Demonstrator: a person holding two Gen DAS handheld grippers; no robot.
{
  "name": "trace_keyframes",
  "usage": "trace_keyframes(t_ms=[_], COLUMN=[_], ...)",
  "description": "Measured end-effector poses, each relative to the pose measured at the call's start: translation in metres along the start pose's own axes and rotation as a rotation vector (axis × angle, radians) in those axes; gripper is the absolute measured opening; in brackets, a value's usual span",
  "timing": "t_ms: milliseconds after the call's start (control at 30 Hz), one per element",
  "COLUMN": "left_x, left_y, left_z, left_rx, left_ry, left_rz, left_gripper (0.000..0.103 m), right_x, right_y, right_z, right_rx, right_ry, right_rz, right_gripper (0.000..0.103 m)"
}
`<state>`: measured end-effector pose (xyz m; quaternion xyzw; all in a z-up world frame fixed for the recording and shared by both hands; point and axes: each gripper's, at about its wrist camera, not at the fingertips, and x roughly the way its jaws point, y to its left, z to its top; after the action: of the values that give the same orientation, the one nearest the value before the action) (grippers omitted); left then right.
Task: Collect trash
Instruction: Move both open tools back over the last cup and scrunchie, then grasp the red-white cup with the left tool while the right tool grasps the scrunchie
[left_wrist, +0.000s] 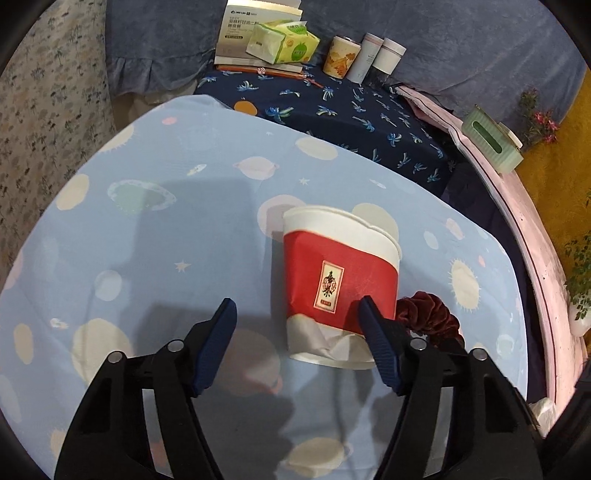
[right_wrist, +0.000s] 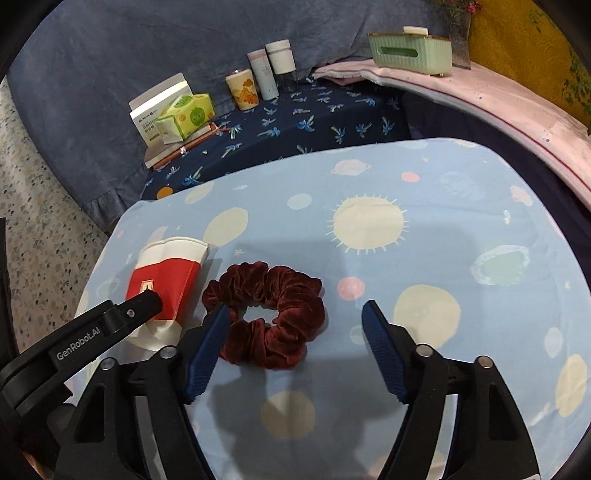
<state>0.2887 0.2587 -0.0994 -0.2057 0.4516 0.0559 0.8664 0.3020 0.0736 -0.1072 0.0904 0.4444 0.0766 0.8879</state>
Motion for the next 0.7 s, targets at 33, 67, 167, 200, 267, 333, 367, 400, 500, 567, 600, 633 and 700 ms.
trace_keyframes(t_ms=[33,67,167,200,267,333,367,400,500,567,600,633,700], left_x=[0.001,0.002,0.003,0.003,0.004,0.003,0.002,0.000,-0.010,-0.018,-0.021,-0.026,-0.034], left_y=[0.000,0.000,0.000,-0.001,-0.004,-0.008,-0.009,-0.011,-0.018,-0.024,-0.026,-0.030,-0.040], left_z=[0.000,-0.001,-0.002,-0.003,-0.005,-0.008,-0.010,-0.011,-0.016,-0.019,-0.020,-0.022,-0.025], left_rx=[-0.001,-0.002,-0.009,-0.012,-0.018,-0.024,-0.024,-0.021,-0.006,0.003,0.008,0.018,0.044], left_ry=[0.001,-0.001,0.002,0.007,0.017,0.025,0.025,0.020,0.007,0.001,-0.002,-0.006,-0.018], left_rz=[-0.009,-0.023,-0.078,-0.101,-0.133,-0.167,-0.178,-0.184,-0.197,-0.202,-0.202,-0.199,-0.184], left_gripper=[0.061,0.059,0.044,0.039,0.039,0.038,0.038,0.038,0.038,0.038,0.038,0.038,0.038], right_x=[0.005,0.010,0.018,0.018,0.017,0.015,0.014,0.011,0.001,-0.006,-0.012,-0.017,-0.028], right_y=[-0.001,-0.001,0.000,0.001,0.003,0.005,0.006,0.006,0.002,-0.002,-0.004,-0.007,-0.012], right_z=[0.000,0.000,-0.005,-0.006,-0.008,-0.009,-0.010,-0.011,-0.014,-0.017,-0.018,-0.019,-0.020], right_rx=[0.005,0.009,0.004,-0.003,-0.011,-0.016,-0.020,-0.023,-0.013,-0.009,-0.008,-0.006,0.000], right_ry=[0.010,0.020,0.038,0.033,0.038,0.040,0.039,0.039,0.032,0.023,0.016,0.008,-0.009], right_rz=[0.002,0.008,0.033,0.036,0.058,0.070,0.075,0.079,0.088,0.085,0.080,0.076,0.075], right_gripper=[0.061,0.057,0.044,0.041,0.030,0.025,0.023,0.021,0.016,0.015,0.015,0.015,0.014])
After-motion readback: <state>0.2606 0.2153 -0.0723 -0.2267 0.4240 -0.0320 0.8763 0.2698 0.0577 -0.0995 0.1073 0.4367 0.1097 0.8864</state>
